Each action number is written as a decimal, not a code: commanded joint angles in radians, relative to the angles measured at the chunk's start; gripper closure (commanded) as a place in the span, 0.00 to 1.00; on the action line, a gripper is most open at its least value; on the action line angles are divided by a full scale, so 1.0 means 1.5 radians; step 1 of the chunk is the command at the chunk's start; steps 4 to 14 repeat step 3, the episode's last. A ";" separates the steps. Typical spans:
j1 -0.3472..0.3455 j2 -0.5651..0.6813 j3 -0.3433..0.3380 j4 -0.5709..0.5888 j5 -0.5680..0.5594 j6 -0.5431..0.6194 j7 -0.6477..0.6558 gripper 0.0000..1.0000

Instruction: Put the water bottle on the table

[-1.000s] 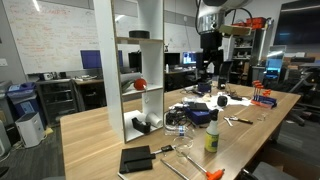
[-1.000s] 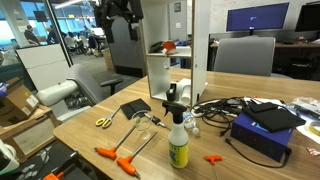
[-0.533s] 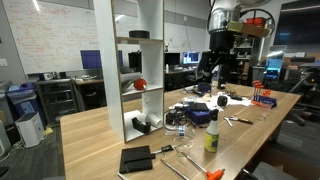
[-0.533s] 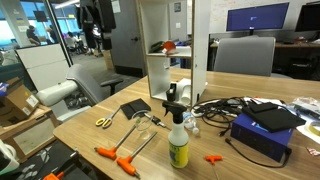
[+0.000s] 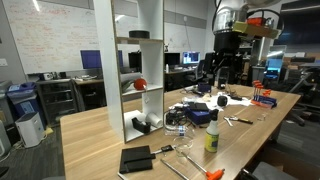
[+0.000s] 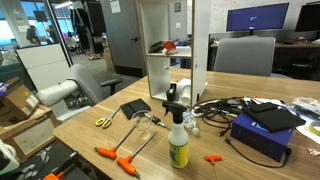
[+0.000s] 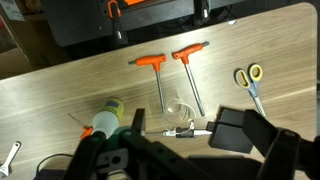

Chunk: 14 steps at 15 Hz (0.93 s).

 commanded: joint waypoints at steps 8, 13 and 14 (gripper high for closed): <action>-0.009 0.002 0.006 0.002 0.004 -0.002 -0.005 0.00; -0.009 0.002 0.006 0.002 0.004 -0.002 -0.005 0.00; -0.009 0.002 0.006 0.002 0.004 -0.002 -0.005 0.00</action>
